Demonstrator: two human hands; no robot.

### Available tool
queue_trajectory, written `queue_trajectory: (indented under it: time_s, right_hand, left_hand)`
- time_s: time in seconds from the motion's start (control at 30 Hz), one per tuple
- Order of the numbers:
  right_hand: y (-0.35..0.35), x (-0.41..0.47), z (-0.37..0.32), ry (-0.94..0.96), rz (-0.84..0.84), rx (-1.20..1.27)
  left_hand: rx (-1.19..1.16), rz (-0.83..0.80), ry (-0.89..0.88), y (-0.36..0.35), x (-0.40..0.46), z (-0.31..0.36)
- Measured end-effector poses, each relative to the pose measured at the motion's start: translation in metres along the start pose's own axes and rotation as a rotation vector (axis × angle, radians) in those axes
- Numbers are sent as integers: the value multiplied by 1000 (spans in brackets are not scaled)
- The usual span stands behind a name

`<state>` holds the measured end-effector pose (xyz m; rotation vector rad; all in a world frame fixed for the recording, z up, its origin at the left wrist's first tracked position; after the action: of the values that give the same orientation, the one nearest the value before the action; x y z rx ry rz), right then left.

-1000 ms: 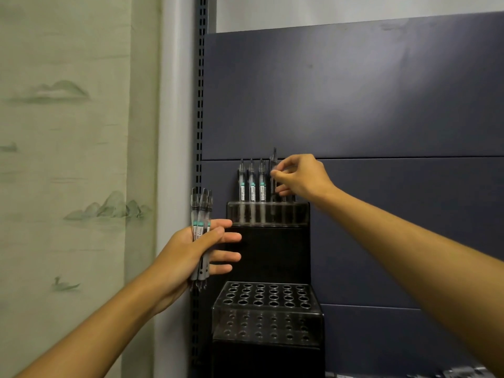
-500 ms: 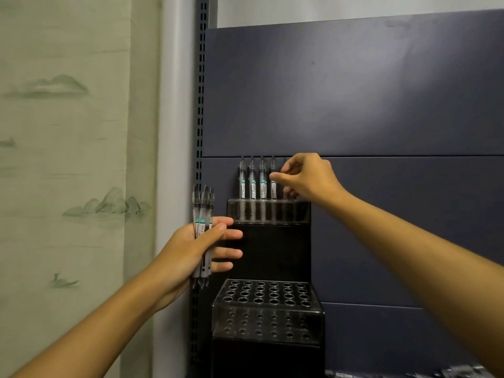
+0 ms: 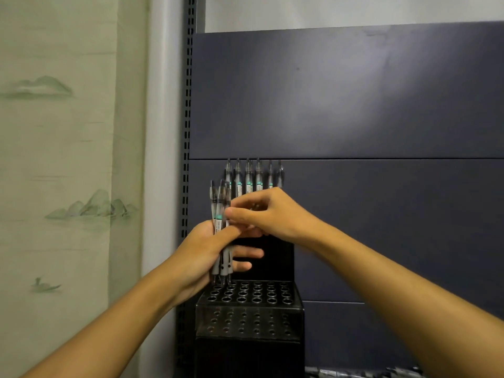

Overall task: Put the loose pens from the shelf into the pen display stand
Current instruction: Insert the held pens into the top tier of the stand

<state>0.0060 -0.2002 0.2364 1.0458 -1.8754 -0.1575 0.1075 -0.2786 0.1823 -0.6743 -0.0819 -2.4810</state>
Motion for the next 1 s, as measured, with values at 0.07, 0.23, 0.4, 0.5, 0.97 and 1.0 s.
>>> queue_trajectory:
  time_s: [0.07, 0.23, 0.4, 0.5, 0.97, 1.0]
  right_hand:
    - [-1, -3, 4, -27, 38, 2]
    - [2, -6, 5, -64, 129, 53]
    - [7, -7, 5, -84, 234, 65]
    - [17, -2, 7, -112, 315, 72]
    - [77, 44, -3, -47, 537, 152]
    - [84, 48, -3, -43, 572, 143]
  left_hand:
    - [44, 17, -11, -1, 1, -2]
    - [120, 76, -48, -5, 1, -2]
    - [110, 62, -71, -9, 0, -3]
    - [70, 57, -52, -8, -2, -3]
    - [57, 122, -5, 12, 0, -8]
    - [56, 131, -9, 15, -1, -9]
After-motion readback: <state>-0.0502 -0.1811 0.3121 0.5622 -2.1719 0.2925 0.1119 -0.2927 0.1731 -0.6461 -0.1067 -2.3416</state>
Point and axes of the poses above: each hand's wrist, its own x-axis towards the middle knuckle, its own y-axis out of the back of the hand, z = x × y, the point moved 4 cm from there along x, towards the middle knuckle, and after that the axes turned 7 degrees about z, right-handed, at the moved point
